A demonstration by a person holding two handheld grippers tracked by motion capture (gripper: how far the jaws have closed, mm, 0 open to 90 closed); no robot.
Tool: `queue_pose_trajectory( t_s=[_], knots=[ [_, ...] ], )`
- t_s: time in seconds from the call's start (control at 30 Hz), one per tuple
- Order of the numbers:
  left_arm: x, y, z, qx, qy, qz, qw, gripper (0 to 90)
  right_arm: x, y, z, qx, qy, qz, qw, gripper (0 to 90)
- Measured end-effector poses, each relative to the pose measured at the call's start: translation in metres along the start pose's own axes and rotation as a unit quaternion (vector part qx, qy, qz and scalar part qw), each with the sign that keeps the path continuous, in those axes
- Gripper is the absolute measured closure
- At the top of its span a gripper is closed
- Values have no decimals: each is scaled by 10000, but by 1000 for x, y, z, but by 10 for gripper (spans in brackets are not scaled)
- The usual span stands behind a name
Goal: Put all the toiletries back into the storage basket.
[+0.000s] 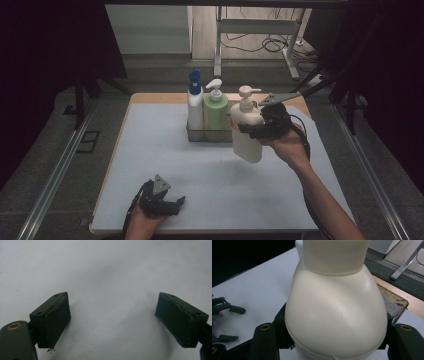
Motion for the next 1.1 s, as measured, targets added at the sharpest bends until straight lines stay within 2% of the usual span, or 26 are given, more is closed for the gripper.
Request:
queue_pose_trajectory(
  t_s=[0.3,0.63,1.1],
  knots=[
    [0,0,0,-3,-9,6,10000,124,-15,0,-10,-14,67,228,9997,363],
    [0,0,0,0,-7,8,10000,124,-31,8,-20,-10,185,434,9989,363],
    [0,0,0,-5,-14,11,10000,124,-47,17,-35,-133,271,690,9972,363]
  ],
)
Point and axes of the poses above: each handheld gripper's, and its own axes: y roughly forward along the jaws, z roughly out of its underside, x roughly to its left, the point moved 1 cm from there along y, roughly forward along the jaws, and after that the axes turned 9 degrees about -y, right-handed, at the moved point
